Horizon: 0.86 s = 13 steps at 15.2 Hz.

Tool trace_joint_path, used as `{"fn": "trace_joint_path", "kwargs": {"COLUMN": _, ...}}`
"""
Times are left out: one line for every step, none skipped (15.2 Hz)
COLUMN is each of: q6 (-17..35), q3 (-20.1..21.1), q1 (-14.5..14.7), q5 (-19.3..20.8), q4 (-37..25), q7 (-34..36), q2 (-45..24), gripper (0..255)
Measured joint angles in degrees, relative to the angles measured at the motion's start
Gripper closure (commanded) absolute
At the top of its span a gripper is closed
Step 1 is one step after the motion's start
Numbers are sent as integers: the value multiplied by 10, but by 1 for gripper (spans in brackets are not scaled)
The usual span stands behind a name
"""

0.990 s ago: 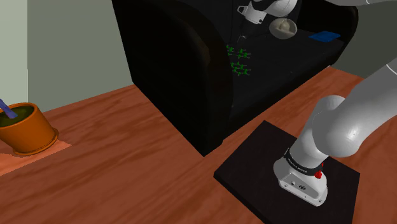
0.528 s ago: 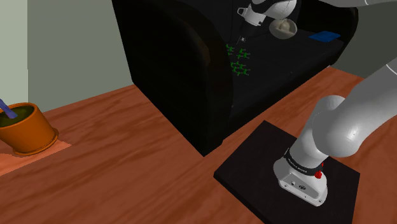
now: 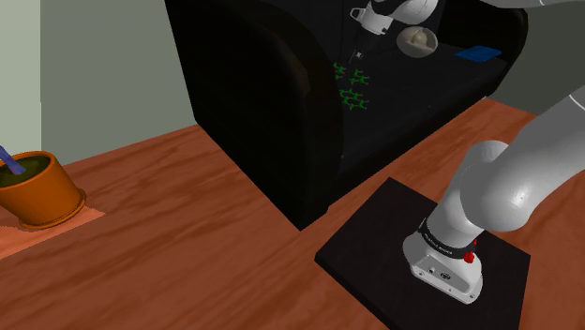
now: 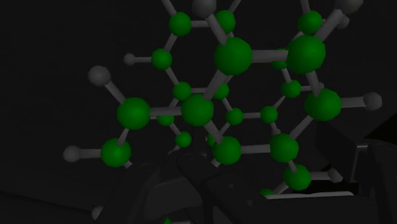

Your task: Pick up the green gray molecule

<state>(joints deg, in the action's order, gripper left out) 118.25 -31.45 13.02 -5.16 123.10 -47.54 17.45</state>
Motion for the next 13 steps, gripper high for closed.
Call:
{"fn": "trace_joint_path", "kwargs": {"q6": -7, "q3": 1, "q1": 0, "q5": 1, "q4": -6, "q7": 2, "q2": 1, "gripper": 255}}
{"fn": "trace_joint_path", "kwargs": {"q6": -15, "q3": 1, "q1": 0, "q5": 1, "q4": -14, "q7": 3, "q2": 0, "gripper": 255}}
{"fn": "trace_joint_path", "kwargs": {"q6": -22, "q3": 2, "q1": 0, "q5": 1, "q4": -22, "q7": 4, "q2": 0, "gripper": 255}}
{"fn": "trace_joint_path", "kwargs": {"q6": -29, "q3": 2, "q1": 0, "q5": 2, "q4": -28, "q7": 6, "q2": 1, "gripper": 255}}
{"fn": "trace_joint_path", "kwargs": {"q6": -36, "q3": 4, "q1": 0, "q5": 3, "q4": -34, "q7": 8, "q2": 4, "gripper": 255}}
{"fn": "trace_joint_path", "kwargs": {"q6": -43, "q3": 5, "q1": 0, "q5": 4, "q4": -39, "q7": 11, "q2": 5, "gripper": 255}}
{"fn": "trace_joint_path", "kwargs": {"q6": -51, "q3": 4, "q1": 1, "q5": 4, "q4": -49, "q7": 11, "q2": 3, "gripper": 255}}
{"fn": "trace_joint_path", "kwargs": {"q6": -60, "q3": 5, "q1": 0, "q5": 4, "q4": -57, "q7": 12, "q2": 4, "gripper": 255}}
{"fn": "trace_joint_path", "kwargs": {"q6": -66, "q3": 6, "q1": 1, "q5": 4, "q4": -63, "q7": 14, "q2": 4, "gripper": 255}}
{"fn": "trace_joint_path", "kwargs": {"q6": -73, "q3": 7, "q1": 1, "q5": 5, "q4": -71, "q7": 16, "q2": 4, "gripper": 255}}
{"fn": "trace_joint_path", "kwargs": {"q6": -79, "q3": 7, "q1": 2, "q5": 5, "q4": -77, "q7": 17, "q2": 3, "gripper": 255}}
{"fn": "trace_joint_path", "kwargs": {"q6": -87, "q3": 7, "q1": 2, "q5": 4, "q4": -88, "q7": 17, "q2": 1, "gripper": 255}}
{"fn": "trace_joint_path", "kwargs": {"q6": -93, "q3": 7, "q1": 2, "q5": 4, "q4": -93, "q7": 18, "q2": 1, "gripper": 255}}
